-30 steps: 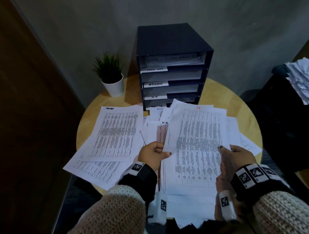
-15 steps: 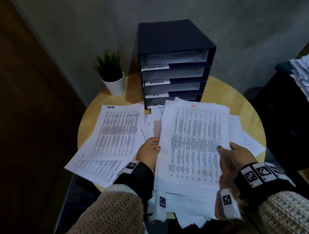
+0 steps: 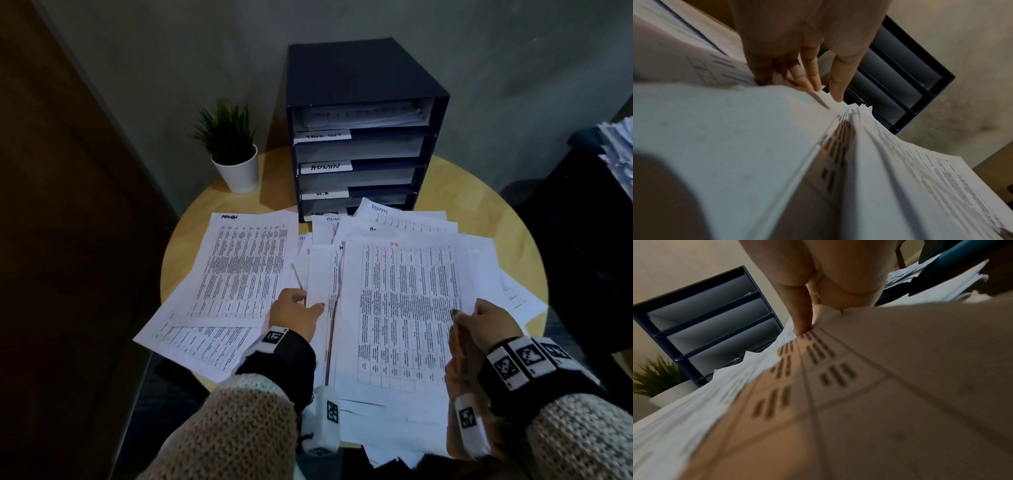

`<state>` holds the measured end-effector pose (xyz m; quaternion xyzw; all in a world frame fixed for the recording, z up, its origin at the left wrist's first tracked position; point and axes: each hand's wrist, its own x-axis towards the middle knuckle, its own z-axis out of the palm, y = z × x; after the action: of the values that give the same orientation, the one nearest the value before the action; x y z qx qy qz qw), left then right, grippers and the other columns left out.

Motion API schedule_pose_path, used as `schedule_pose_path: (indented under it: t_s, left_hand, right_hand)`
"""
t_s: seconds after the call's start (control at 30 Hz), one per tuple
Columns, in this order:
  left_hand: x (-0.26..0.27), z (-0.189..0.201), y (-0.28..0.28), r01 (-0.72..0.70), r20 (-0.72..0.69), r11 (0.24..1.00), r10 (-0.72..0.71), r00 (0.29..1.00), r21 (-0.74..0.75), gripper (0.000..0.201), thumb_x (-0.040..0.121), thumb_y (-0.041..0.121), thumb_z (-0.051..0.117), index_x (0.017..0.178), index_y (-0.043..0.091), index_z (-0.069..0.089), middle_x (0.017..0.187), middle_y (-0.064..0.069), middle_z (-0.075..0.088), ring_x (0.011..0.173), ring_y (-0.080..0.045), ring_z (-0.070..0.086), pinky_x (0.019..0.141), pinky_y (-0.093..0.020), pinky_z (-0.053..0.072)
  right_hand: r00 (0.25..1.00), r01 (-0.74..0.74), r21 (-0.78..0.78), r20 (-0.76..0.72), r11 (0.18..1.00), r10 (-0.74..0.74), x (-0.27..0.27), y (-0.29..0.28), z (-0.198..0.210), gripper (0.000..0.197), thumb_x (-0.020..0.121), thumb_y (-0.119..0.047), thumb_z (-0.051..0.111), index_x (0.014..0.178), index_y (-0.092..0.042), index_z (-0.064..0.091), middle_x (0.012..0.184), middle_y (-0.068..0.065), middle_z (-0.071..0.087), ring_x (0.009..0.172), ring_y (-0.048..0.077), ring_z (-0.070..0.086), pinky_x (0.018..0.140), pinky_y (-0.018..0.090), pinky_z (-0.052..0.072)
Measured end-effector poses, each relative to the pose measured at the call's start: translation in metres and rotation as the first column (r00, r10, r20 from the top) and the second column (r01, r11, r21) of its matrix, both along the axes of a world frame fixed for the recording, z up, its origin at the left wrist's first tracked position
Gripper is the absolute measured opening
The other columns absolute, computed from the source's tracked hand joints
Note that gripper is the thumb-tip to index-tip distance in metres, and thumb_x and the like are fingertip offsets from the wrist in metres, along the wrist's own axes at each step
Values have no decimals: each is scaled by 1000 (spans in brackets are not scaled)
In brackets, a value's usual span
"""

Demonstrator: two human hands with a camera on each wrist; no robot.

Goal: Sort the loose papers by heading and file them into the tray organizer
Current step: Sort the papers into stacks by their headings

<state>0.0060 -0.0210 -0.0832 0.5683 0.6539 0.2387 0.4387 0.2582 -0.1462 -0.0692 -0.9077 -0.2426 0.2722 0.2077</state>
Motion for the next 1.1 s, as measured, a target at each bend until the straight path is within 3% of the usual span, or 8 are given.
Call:
schedule_pose_path:
  t_s: [0.3,0.43,0.63,0.73,0.77,0.9,1.0,1.1]
  left_hand:
    - [-2,7,-1,95,-27,995,-94,995,24,29,88,18,65,115,10,60,108,-14,64,85,-24,56,80,-28,44]
    - [-5,10,1,96,-68,994,-92,993,45,37,92,14,59,128,19,53,121,-5,61,103,-23,58,89,-30,46]
    - [-13,26,1,16,-92,985,0,996,173,31,102,22,39,130,23,52,118,-3,61,94,-25,55,79,-29,39]
    - [-10,27,5,-30,49,967,18,999,252,25,102,21,37,120,19,55,100,-6,58,83,-24,48,78,-29,41]
    - [-8,27,7,-62,146,961,23,989,268,22,102,15,38,116,14,56,99,-7,57,84,-22,47,83,-22,40]
    - [-1,26,3,15,389,979,-95,916,204,24,96,-11,34,103,3,52,89,-7,52,76,-11,49,61,2,39]
    - [9,20,-10,129,357,981,-173,918,143,23,99,-1,37,113,5,54,100,-3,58,87,-6,56,69,-3,41]
    - [16,16,-18,141,359,979,-185,915,147,18,102,14,37,108,14,55,101,1,59,94,-14,52,74,-11,41]
  right_hand:
    - [1000,1,8,6,1000,-1,-3,0,2,42,90,-24,59,63,-10,30,59,10,38,54,21,38,50,29,24]
    - [1000,13,14,8,1000,-13,-4,1,3,43,89,-23,60,62,-10,30,58,10,36,54,21,36,50,30,22]
    - [1000,25,44,2,999,-25,-5,-1,4,43,89,-22,60,62,-10,29,59,10,34,54,21,33,50,30,20]
    - [999,40,109,-21,993,-38,-4,-1,4,45,89,-19,61,60,-12,26,57,9,28,54,20,30,51,31,19]
    - [998,47,135,-42,990,-42,-5,-1,6,46,89,-17,61,60,-12,26,56,8,28,53,20,29,51,31,19]
    - [986,51,250,-167,967,-9,-14,-3,15,35,89,-12,60,59,-15,43,56,2,44,55,17,43,50,27,27]
    - [977,48,277,-213,960,12,-21,-1,16,8,90,-13,60,83,-9,60,80,11,61,77,22,55,63,27,36]
    - [974,69,254,-228,965,-10,-18,0,11,14,90,-16,60,95,-3,65,89,18,65,80,22,55,74,27,38]
